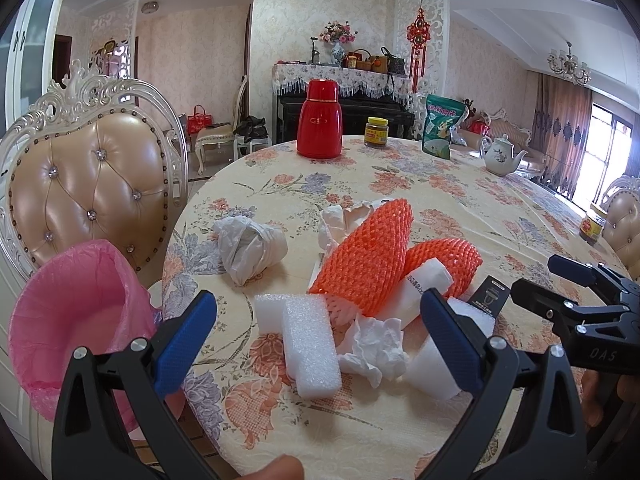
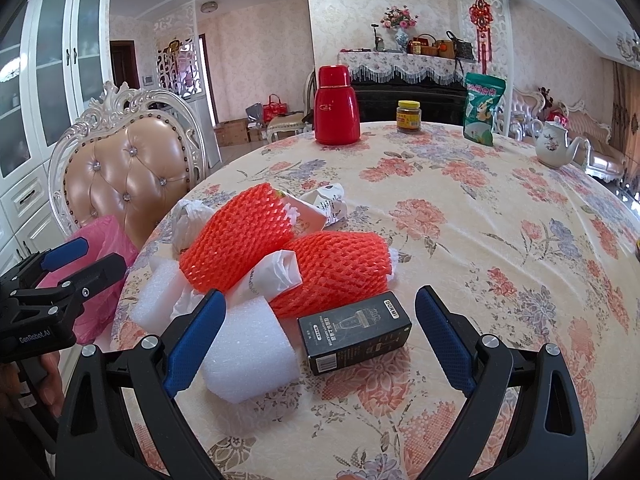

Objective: Collect trash

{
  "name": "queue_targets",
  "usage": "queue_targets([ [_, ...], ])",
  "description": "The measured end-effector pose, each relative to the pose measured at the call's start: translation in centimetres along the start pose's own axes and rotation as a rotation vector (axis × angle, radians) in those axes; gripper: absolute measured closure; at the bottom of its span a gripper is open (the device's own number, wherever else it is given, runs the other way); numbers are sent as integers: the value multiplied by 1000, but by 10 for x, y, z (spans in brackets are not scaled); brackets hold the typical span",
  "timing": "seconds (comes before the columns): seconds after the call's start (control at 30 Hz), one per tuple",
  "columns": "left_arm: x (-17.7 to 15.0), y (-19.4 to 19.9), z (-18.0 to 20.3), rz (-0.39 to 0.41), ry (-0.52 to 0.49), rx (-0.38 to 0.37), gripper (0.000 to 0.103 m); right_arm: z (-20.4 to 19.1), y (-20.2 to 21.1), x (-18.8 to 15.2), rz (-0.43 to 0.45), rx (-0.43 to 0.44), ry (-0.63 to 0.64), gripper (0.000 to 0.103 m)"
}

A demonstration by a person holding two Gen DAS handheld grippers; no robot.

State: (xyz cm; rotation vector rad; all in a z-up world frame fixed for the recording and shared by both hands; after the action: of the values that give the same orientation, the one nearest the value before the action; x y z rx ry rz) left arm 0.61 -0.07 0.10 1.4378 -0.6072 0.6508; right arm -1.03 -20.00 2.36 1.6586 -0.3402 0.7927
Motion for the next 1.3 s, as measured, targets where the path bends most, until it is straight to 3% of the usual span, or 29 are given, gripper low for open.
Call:
queue_targets([
  [0.53,23,-38,5,-42,-9,-16,5,21,-30,11,-50,-29,-40,14],
  [0.9,43,-83,18,-132,-53,-57,6,31,-37,5,-81,-21,-54,14],
  [1.13,50,-105,25,-194,-90,-76,18,25,-31,-5,-93,2,-32,14],
  [1.3,48,-118,28,-245,-111,-86,40,15,-24,-9,-92,24,-12,14],
])
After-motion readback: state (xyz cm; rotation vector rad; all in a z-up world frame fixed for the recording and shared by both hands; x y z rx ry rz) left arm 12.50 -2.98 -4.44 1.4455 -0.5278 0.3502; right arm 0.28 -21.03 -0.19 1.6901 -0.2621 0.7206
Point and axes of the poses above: each gripper's, at about its wrist camera, not at the fingertips, and y roughly against the way its jaws point, z to its right, x to its top, the point moved 1 cm from there along -y, roughly the way its jaws point, and after that the axes turned 12 degrees about -z, right-handed, at the moved point
